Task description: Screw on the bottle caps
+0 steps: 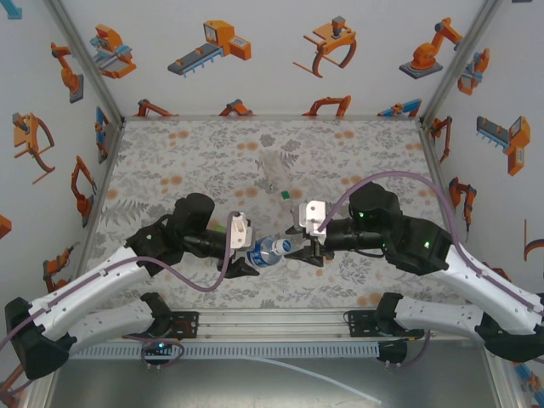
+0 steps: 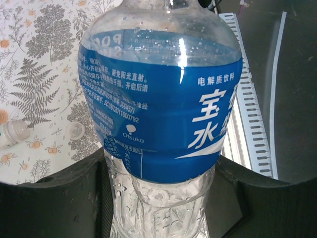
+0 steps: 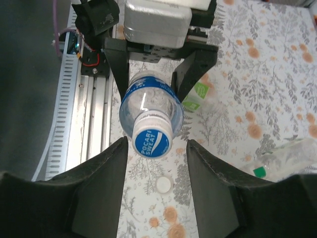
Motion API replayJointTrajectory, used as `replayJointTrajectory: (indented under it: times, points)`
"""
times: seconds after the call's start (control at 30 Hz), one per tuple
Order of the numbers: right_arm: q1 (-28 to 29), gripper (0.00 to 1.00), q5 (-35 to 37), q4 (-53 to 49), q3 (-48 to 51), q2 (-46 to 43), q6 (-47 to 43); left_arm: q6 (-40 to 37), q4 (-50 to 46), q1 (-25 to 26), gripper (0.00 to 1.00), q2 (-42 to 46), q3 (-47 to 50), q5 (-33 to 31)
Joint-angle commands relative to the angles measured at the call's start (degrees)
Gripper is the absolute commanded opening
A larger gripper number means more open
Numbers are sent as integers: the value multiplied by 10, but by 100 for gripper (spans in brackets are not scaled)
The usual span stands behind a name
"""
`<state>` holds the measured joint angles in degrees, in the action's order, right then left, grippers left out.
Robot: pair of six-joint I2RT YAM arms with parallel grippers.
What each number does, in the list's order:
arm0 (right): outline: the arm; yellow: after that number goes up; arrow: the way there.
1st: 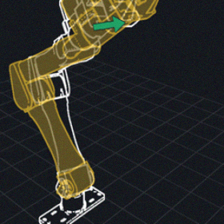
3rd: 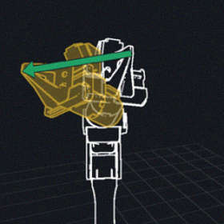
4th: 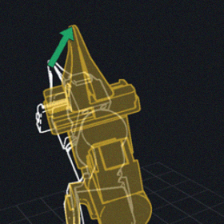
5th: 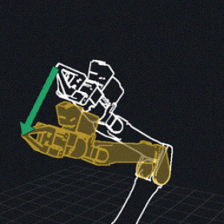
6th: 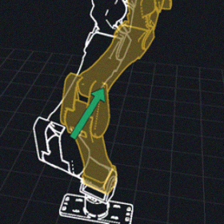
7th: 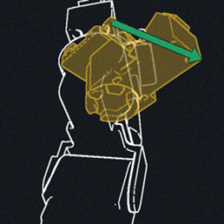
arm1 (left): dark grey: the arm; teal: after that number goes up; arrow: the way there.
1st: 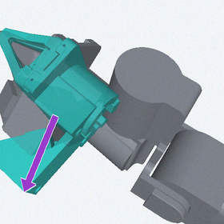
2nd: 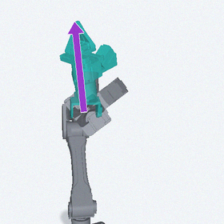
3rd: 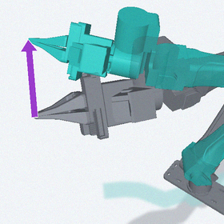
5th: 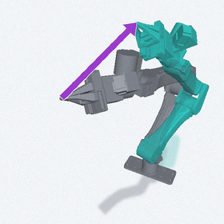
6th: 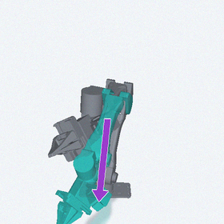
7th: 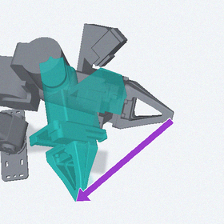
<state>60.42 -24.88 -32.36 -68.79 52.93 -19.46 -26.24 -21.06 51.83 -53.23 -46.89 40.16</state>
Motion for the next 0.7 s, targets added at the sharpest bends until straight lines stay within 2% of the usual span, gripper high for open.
replayJointTrajectory:
  times: [0.0,0.2,0.43,0.67]
  points:
    - [2,47,-25,36,7,-3,-25,5,-2,3,0,0,-17,23]
    - [2,40,-39,35,15,3,-21,5,-1,3,0,-1,-19,25]
    - [2,24,-47,19,12,13,-11,5,-2,3,0,2,-17,28]
    - [2,8,4,-4,-2,36,59,-2,-8,3,0,7,-14,30]
